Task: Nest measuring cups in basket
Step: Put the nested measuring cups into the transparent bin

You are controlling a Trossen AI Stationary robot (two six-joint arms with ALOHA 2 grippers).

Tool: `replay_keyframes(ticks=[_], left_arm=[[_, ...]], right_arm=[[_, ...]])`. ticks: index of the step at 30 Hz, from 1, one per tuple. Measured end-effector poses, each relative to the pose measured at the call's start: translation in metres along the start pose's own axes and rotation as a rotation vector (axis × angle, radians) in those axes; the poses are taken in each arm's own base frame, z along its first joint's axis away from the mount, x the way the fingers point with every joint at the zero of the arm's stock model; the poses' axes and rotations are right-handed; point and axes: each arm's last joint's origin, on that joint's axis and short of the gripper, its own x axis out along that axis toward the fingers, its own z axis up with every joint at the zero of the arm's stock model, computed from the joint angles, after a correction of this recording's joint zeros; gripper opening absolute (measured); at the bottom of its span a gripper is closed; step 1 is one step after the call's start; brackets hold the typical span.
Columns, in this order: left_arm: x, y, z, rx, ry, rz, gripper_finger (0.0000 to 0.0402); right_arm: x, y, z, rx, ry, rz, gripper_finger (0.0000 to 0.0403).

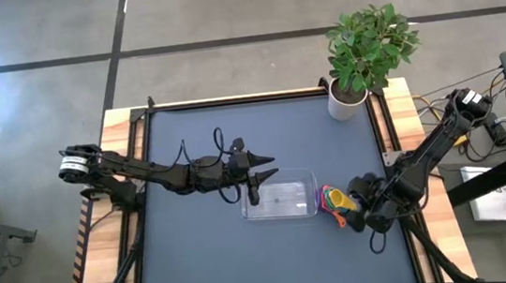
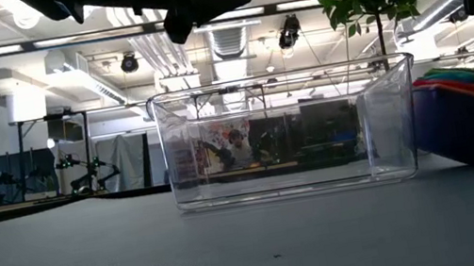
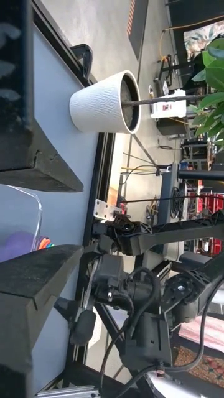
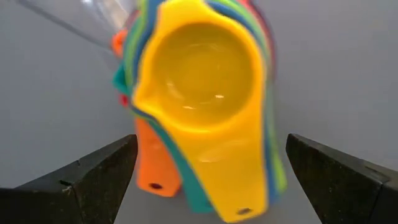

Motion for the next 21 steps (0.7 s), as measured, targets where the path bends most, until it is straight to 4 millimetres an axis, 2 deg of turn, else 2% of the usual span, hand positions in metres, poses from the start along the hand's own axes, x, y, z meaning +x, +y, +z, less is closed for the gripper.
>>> replay_keyframes(ticks=[5, 11, 21], left_arm=[[0.000, 0.000, 0.000, 0.000, 0.000, 0.000, 0.0130], [0.000, 0.000, 0.000, 0.000, 0.000, 0.000, 0.0130], [0.000, 0.000, -0.001, 0.002, 0.009, 0.001, 0.0130]], right_arm=[[0.002, 0.005, 0.000, 0.012, -0.022, 0.063, 0.0398], [0.005, 0.005, 0.000, 0.010, -0.063, 0.045, 0.0398], [0.032, 0.016, -0.003, 0.008, -0.040, -0.019, 0.0398]])
